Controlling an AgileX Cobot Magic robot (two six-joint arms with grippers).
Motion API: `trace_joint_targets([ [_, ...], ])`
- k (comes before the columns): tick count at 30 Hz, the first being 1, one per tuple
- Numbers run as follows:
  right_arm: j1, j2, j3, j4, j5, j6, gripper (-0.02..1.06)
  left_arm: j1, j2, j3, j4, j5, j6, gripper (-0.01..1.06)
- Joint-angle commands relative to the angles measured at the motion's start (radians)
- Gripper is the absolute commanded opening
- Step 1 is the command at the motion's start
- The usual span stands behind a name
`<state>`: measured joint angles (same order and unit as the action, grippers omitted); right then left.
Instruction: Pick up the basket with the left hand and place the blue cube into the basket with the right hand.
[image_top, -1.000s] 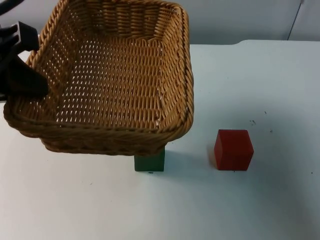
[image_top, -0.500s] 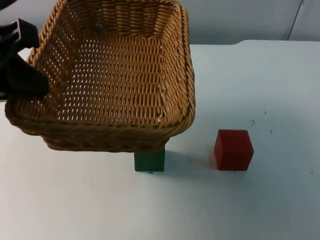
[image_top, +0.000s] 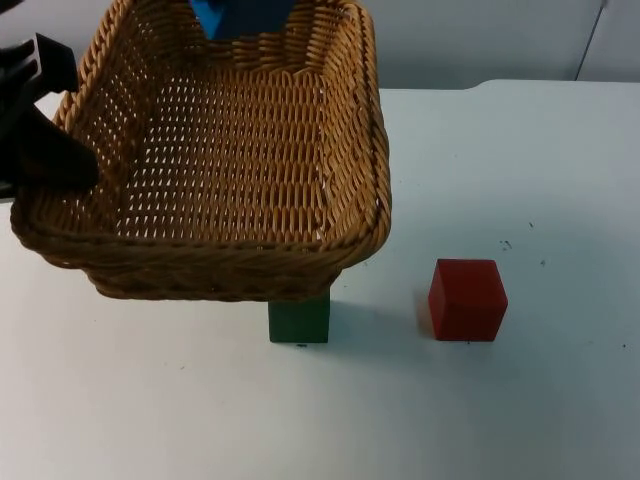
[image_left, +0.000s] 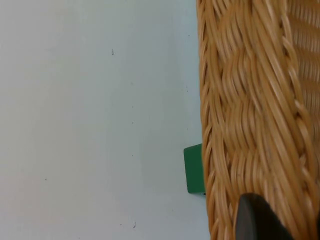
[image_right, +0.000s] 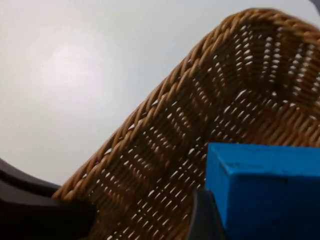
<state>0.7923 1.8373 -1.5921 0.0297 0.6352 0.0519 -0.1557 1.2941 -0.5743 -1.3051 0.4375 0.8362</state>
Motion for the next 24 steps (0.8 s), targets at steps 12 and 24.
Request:
trace_joint_targets([
  [12,0.018,0.094,-0.028,-0.042,0.003,-0.011,0.00,0.001,-0.013,-0.003,-0.032,0.014,-0.005,0.00],
  [24,0.018,0.180,-0.028,-0.059,0.007,-0.011,0.00,0.001,-0.013,-0.003,-0.036,0.023,-0.005,0.00],
])
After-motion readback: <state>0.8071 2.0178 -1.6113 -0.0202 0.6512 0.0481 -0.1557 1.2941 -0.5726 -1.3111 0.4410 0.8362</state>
